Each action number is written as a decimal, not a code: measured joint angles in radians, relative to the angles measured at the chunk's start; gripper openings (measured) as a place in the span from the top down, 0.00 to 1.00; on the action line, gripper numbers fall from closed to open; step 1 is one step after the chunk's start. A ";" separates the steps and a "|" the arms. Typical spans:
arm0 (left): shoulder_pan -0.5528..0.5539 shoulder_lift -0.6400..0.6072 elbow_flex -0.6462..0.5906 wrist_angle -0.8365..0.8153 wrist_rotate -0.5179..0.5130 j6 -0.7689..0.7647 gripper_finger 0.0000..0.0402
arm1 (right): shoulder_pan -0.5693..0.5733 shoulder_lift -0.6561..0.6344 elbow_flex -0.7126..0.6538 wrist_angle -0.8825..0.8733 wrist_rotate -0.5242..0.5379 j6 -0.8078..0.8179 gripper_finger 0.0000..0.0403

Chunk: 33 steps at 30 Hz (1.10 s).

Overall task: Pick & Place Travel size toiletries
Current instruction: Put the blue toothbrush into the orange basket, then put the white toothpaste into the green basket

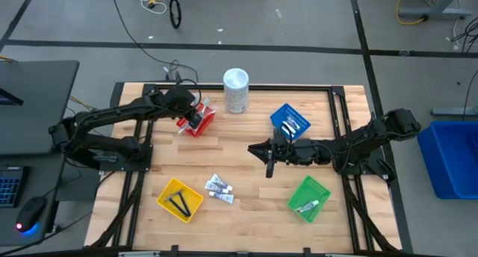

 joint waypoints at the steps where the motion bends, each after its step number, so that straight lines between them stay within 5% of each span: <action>1: 0.000 0.000 0.000 -0.002 0.000 0.001 0.83 | -0.002 0.000 0.000 0.000 0.000 0.000 0.85; 16: 0.000 0.000 0.000 -0.007 -0.035 -0.054 0.50 | -0.007 0.000 0.000 0.000 0.000 0.000 0.85; 23: -0.035 -0.024 0.000 -0.002 0.033 -0.107 0.51 | -0.007 0.000 0.000 0.000 0.000 0.000 0.86; 33: -0.191 -0.106 0.000 0.079 0.190 0.001 0.67 | -0.007 0.000 0.000 -0.014 -0.003 -0.110 0.87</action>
